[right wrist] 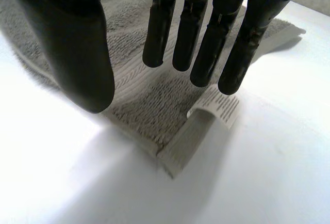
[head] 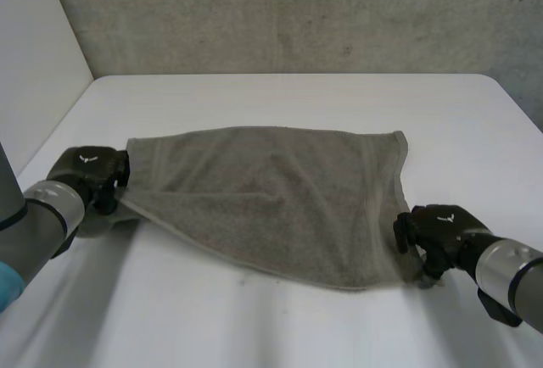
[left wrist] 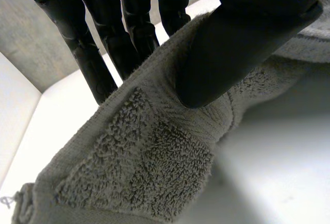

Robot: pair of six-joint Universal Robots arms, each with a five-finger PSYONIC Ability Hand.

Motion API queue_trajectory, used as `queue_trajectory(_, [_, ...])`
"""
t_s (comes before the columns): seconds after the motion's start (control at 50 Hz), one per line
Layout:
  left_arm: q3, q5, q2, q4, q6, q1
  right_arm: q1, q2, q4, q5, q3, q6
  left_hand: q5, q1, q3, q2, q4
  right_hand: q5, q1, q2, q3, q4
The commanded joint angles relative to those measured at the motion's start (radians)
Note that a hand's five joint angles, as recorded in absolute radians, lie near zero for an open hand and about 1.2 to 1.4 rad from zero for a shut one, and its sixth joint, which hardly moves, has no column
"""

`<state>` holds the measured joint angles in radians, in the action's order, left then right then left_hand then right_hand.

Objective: Fold the towel.

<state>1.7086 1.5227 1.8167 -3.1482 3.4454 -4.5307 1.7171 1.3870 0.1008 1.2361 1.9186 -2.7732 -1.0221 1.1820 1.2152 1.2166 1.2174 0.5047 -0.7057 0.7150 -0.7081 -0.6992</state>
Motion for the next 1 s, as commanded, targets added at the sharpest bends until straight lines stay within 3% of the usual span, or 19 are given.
queue_trajectory(0.02, [-0.041, 0.001, 0.006, 0.016, -0.006, -0.001, -0.011, 0.043, -0.052, -0.024, 0.106, 0.061, -0.2, 0.214, 0.181, 0.18, 0.179, -0.016, 0.042, -0.052, 0.045, 0.036])
queue_trajectory(0.34, [-0.205, -0.001, 0.076, 0.126, -0.094, -0.005, -0.007, 0.021, -0.346, -0.017, 0.235, 0.153, -0.2, 0.214, 0.181, 0.18, 0.179, -0.007, 0.034, -0.043, 0.036, 0.027])
queue_trajectory(0.76, [-0.253, -0.001, 0.105, 0.139, -0.14, -0.004, 0.001, -0.052, -0.385, -0.014, 0.214, 0.21, -0.2, 0.214, 0.181, 0.18, 0.179, 0.034, -0.008, -0.002, -0.005, -0.014])
queue_trajectory(0.82, [-0.251, -0.001, 0.108, 0.139, -0.14, -0.004, 0.003, -0.055, -0.385, -0.015, 0.208, 0.211, -0.2, 0.214, 0.181, 0.18, 0.179, 0.128, -0.101, 0.092, -0.099, -0.108])
queue_trajectory(0.84, [-0.25, -0.001, 0.108, 0.139, -0.141, -0.004, 0.001, -0.06, -0.385, -0.014, 0.2, 0.211, -0.2, 0.214, 0.181, 0.18, 0.179, 0.282, -0.256, 0.246, -0.253, -0.262])
queue_trajectory(0.86, [-0.248, -0.001, 0.108, 0.139, -0.143, -0.004, 0.001, -0.063, -0.385, -0.011, 0.188, 0.208, -0.2, 0.214, 0.181, 0.18, 0.179, 0.6, -0.574, 0.565, -0.571, -0.58])
queue_trajectory(0.9, [-0.245, -0.001, 0.108, 0.139, -0.143, -0.004, -0.01, -0.057, -0.388, 0.0, 0.172, 0.187, -0.2, 0.214, 0.181, 0.18, 0.179, 0.716, -0.689, 0.68, -0.687, -0.696])
queue_trajectory(1.0, [-0.236, -0.003, 0.108, 0.139, -0.144, -0.004, -0.03, -0.036, -0.455, 0.017, 0.168, 0.121, -0.2, 0.214, 0.181, 0.18, 0.179, 0.717, -0.691, 0.681, -0.688, -0.697])
